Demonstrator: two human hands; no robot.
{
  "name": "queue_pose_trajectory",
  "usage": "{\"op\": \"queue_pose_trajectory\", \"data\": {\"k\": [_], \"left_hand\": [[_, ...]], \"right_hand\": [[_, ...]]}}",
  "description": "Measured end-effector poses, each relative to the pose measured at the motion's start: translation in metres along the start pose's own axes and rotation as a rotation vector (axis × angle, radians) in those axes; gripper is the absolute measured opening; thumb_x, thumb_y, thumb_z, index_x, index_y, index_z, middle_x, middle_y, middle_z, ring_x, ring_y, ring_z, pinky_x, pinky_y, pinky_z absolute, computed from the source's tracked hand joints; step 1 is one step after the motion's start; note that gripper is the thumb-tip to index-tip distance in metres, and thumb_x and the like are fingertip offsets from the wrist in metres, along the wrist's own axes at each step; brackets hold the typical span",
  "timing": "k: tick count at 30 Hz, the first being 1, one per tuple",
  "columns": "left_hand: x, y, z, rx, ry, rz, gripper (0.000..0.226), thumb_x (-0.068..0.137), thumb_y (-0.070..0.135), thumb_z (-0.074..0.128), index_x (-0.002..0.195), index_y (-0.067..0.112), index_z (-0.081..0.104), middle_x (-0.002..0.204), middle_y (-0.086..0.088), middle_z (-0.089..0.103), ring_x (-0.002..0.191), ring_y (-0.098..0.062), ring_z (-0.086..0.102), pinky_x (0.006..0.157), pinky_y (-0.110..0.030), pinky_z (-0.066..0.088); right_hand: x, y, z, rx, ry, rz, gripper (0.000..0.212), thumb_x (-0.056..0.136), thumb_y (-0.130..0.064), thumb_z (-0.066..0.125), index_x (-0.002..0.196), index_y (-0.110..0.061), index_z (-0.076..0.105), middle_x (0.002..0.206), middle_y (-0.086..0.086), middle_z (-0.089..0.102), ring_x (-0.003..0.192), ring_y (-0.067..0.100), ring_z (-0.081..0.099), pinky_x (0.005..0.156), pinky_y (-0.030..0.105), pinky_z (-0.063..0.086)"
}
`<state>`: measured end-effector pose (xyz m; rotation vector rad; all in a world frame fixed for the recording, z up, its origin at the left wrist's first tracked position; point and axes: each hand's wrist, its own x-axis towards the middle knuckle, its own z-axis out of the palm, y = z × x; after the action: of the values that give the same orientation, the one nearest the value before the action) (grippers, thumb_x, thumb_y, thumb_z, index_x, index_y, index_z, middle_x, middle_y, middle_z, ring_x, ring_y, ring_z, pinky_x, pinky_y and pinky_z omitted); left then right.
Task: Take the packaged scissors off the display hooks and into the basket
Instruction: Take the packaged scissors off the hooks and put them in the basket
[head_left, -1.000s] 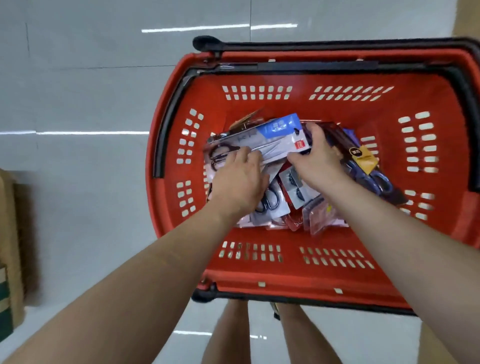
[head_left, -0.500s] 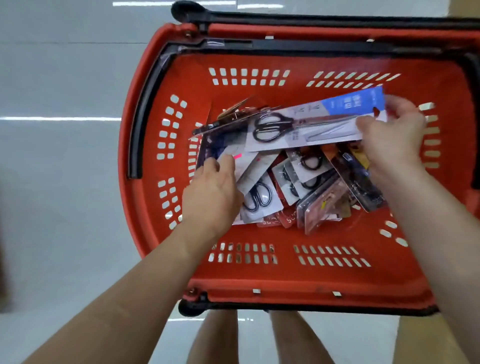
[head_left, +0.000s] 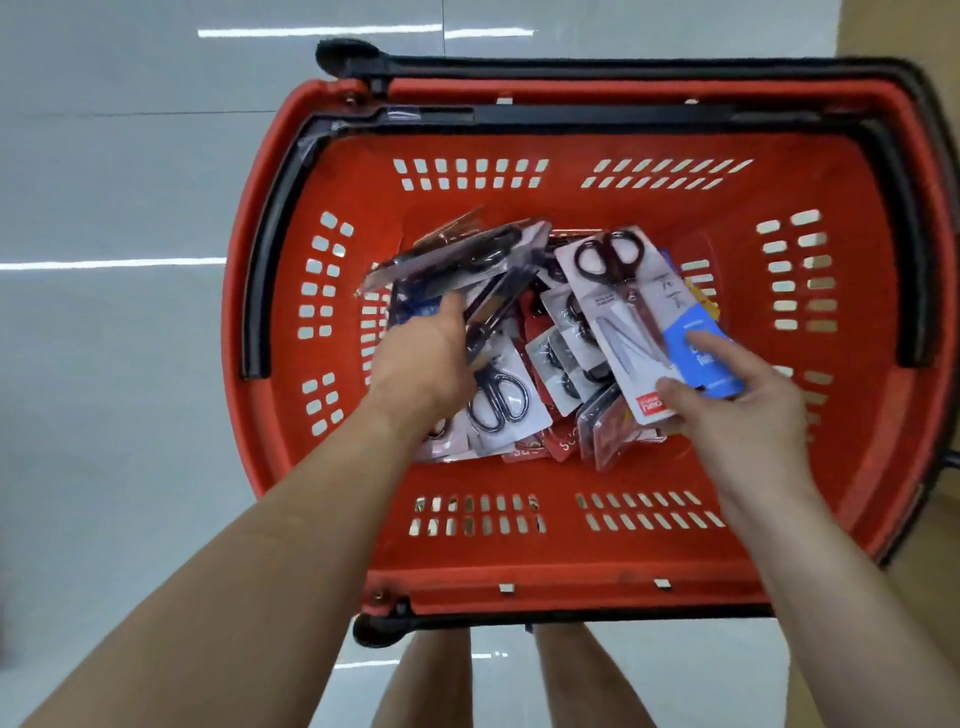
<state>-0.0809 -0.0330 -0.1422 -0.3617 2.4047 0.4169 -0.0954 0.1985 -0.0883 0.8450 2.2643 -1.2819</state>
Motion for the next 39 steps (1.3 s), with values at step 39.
{"op": "queue_pose_trajectory", "data": {"k": [39], "left_hand": [[-0.163,0.035,-0.185,-1.042,-0.117,-0.025,0.046,0.049,0.026,0.086,0.091,0.014,0.072,0.080,-0.001,0.078,0.072,-0.018,0.075,0.060,-0.025,0.057]], "right_hand": [[-0.111,-0.117,-0.098,-0.232,-0.004,-0.416,0.049,0.082,0.004,0.068,0.088,-0.044,0.062,0.091,-0.019,0.056,0.066,-0.002,0.053,0.066,0.010,0.039]]}}
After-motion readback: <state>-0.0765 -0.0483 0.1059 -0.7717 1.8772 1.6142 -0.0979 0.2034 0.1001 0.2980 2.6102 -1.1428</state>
